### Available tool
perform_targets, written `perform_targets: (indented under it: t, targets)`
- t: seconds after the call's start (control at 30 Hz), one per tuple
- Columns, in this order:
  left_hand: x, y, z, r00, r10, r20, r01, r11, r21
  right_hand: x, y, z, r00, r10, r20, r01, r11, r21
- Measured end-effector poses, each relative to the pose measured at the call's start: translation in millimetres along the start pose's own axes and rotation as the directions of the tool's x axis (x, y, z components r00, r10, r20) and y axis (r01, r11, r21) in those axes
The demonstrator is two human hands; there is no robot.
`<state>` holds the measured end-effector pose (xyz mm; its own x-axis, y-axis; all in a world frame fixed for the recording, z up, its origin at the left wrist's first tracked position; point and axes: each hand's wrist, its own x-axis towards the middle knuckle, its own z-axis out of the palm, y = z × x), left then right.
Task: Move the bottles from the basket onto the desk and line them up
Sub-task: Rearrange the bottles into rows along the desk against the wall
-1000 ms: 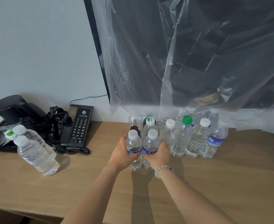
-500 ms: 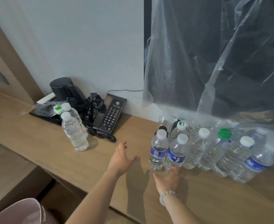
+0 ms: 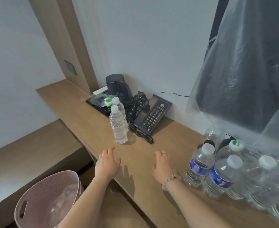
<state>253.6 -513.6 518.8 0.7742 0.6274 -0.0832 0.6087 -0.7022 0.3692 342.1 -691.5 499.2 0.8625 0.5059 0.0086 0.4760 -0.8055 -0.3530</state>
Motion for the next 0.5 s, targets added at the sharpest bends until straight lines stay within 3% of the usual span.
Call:
perform_targets:
  t: [0.2, 0.5]
  targets:
    - [37, 0, -21, 0.998, 0.011, -0.066, -0.01, 1.0, 0.014, 70, -36, -40, 0.96, -0.266, -0.084, 0.236, 0.935, -0.263]
    - [121, 12, -50, 0.989, 0.061, -0.132, -0.07, 0.995, -0.065, 160, -89, -71, 0.931, -0.343, -0.122, 0.28, 0.889, -0.362]
